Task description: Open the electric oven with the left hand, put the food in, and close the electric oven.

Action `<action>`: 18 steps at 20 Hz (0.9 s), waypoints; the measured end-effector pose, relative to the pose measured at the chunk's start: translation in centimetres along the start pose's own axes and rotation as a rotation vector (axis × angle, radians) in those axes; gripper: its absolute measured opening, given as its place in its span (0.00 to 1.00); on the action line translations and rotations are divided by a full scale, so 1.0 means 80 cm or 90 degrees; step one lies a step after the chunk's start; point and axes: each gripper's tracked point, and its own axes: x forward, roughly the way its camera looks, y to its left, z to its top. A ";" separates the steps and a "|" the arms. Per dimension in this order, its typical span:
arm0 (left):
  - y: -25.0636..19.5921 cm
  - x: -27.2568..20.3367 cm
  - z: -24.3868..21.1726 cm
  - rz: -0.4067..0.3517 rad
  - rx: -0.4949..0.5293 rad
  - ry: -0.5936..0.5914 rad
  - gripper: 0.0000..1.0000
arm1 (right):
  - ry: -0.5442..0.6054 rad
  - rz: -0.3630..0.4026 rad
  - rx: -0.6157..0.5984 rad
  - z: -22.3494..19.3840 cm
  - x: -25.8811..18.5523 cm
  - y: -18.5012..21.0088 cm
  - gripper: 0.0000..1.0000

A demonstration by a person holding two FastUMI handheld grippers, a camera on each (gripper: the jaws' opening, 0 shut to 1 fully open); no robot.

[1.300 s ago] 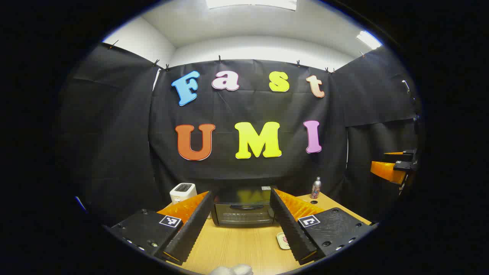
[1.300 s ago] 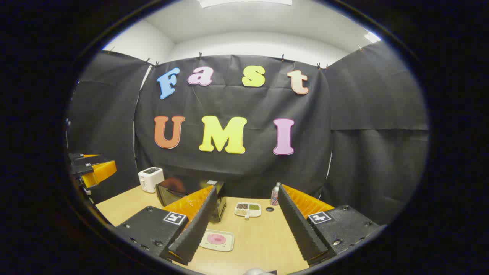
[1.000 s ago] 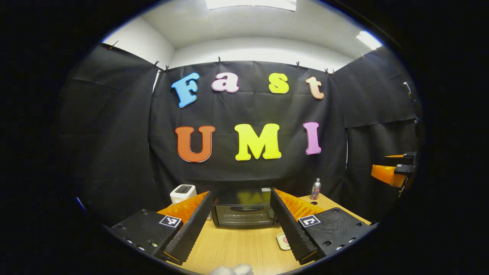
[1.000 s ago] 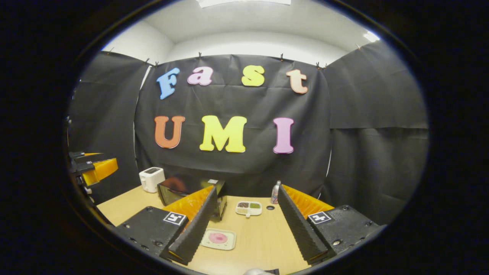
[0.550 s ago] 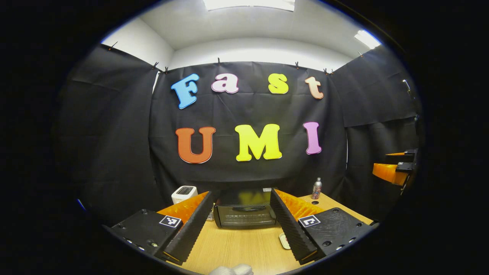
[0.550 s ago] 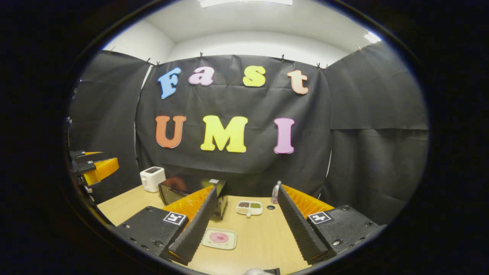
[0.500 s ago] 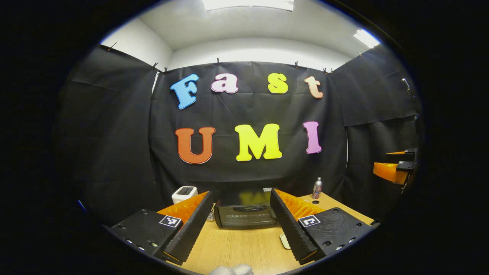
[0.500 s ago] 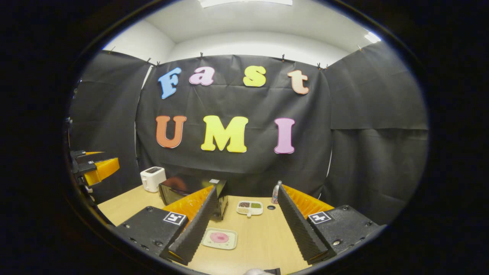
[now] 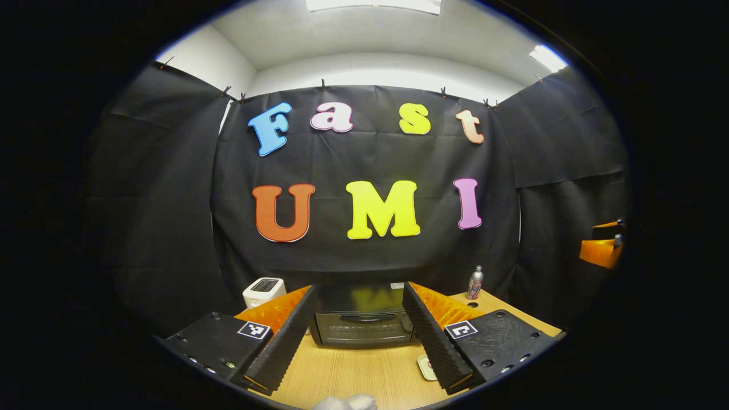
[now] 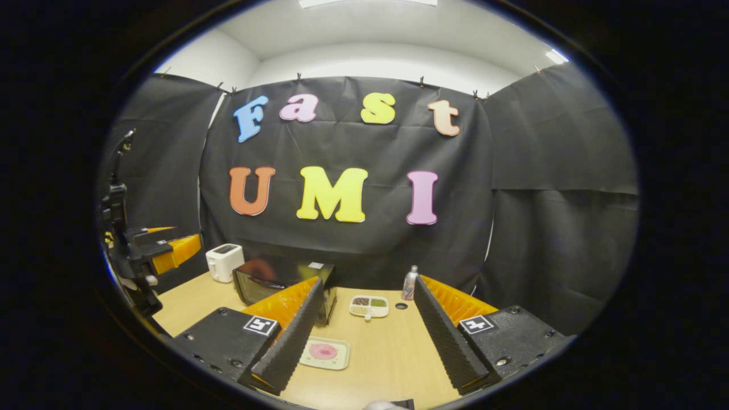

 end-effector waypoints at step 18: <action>-0.016 0.258 -0.213 -0.030 -0.038 0.174 0.96 | 0.076 -0.092 -0.020 -0.008 0.024 -0.055 0.97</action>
